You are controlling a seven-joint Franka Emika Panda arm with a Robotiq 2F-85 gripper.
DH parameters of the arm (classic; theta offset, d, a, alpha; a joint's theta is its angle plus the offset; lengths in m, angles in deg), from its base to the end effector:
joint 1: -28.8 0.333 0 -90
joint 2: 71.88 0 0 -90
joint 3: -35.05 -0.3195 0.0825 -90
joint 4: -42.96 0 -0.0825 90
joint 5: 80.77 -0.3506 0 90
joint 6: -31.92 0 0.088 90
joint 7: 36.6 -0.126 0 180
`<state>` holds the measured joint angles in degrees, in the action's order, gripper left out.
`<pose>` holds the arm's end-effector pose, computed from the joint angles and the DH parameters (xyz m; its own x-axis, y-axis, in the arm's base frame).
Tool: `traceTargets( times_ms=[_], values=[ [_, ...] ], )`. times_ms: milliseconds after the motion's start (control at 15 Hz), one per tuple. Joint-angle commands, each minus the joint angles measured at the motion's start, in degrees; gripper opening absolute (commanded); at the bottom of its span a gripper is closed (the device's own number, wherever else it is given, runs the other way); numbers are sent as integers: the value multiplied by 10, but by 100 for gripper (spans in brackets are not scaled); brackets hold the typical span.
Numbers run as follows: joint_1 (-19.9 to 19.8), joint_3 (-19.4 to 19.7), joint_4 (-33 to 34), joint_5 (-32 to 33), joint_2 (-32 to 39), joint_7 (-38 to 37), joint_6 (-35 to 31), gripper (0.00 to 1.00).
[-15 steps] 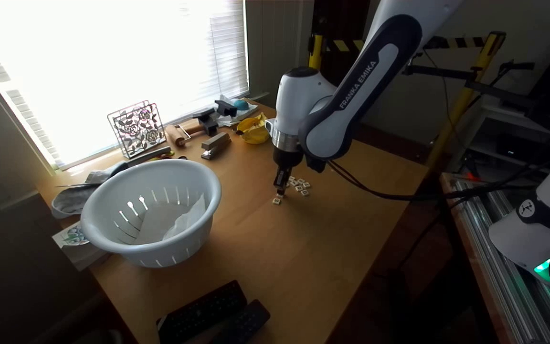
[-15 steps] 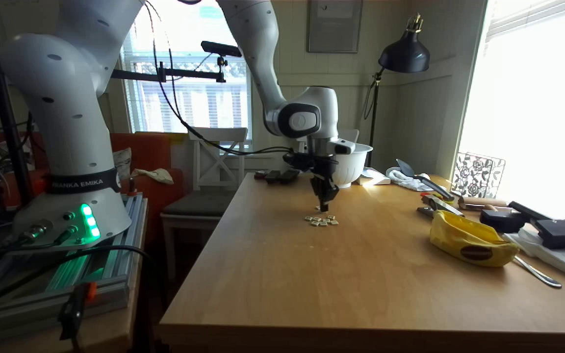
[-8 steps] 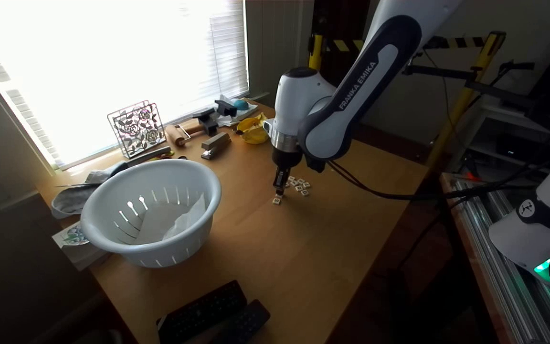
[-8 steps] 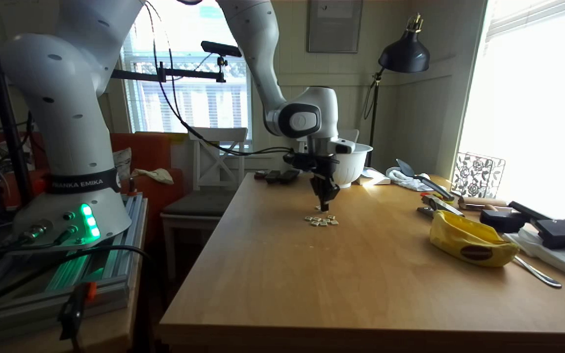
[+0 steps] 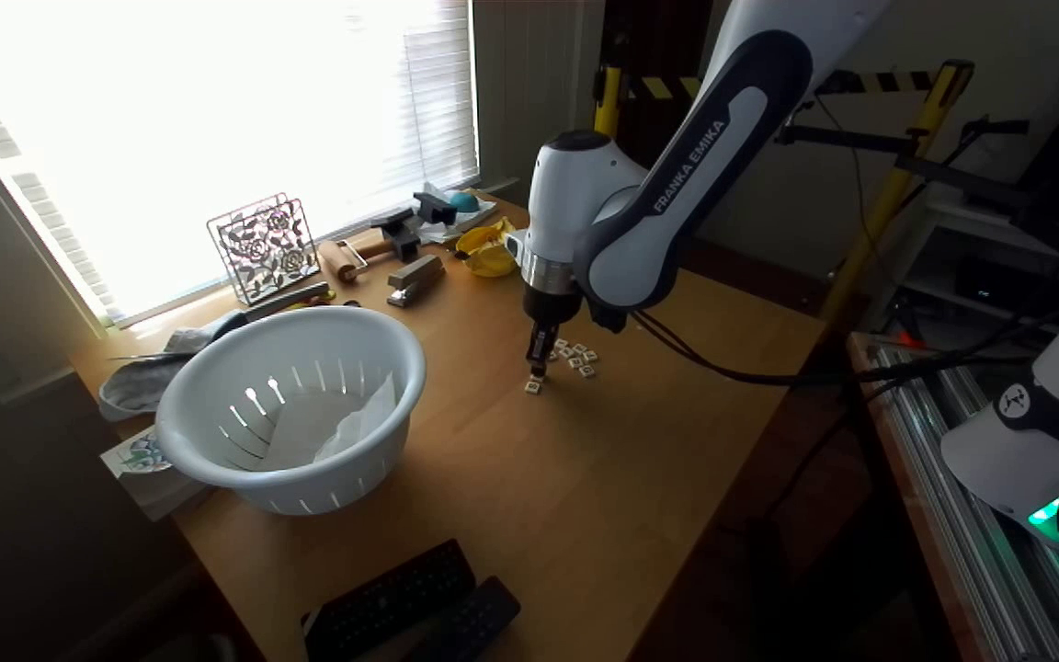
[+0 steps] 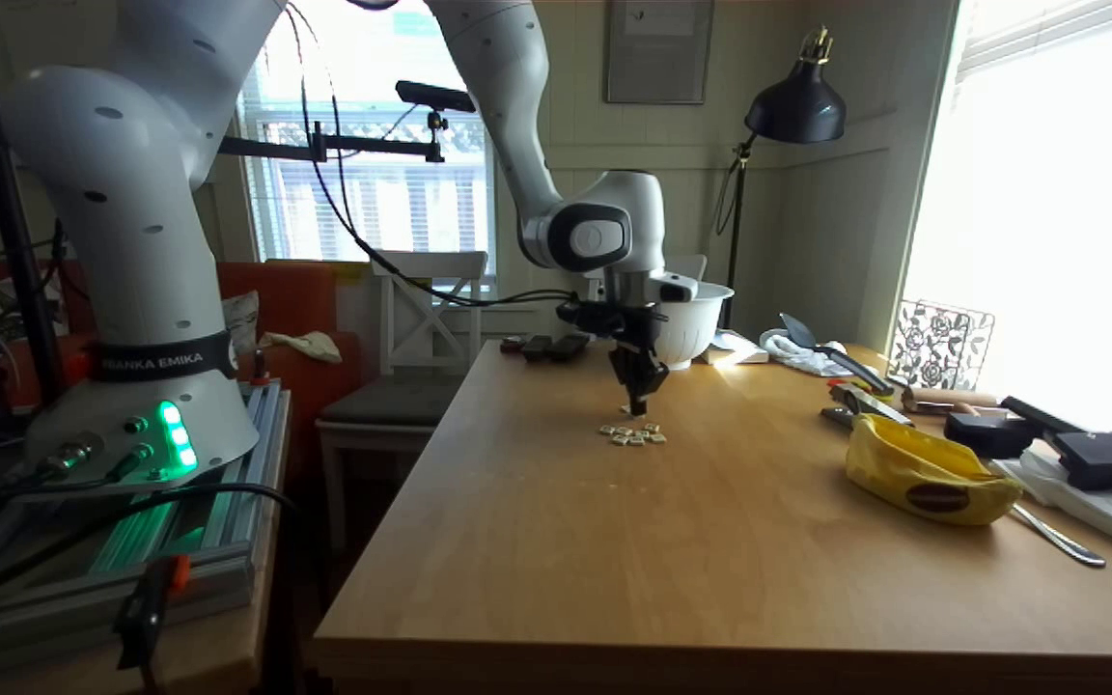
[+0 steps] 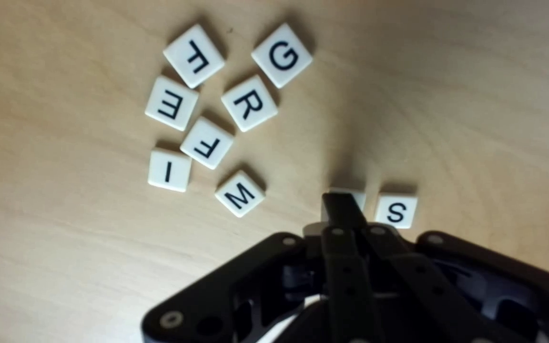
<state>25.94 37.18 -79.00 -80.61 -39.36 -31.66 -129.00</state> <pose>0.5663 -0.0494 0.1621 0.9939 0.0103 0.1102 0.0070 -0.9995 0.0308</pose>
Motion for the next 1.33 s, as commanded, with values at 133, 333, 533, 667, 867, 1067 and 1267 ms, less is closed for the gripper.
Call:
traceTargets(
  times_ms=[133,333,533,667,867,1067,1267],
  values=[
    [4,-1,10,14,23,0,-5,0],
    [4,-2,10,14,23,2,-5,0],
    [6,-1,10,15,23,2,-5,0],
    [7,-1,10,16,24,1,-4,0],
    [8,-1,10,16,23,3,-5,0],
    [11,1,9,19,23,0,-6,0],
    [11,3,5,22,18,1,-8,0]
  ],
)
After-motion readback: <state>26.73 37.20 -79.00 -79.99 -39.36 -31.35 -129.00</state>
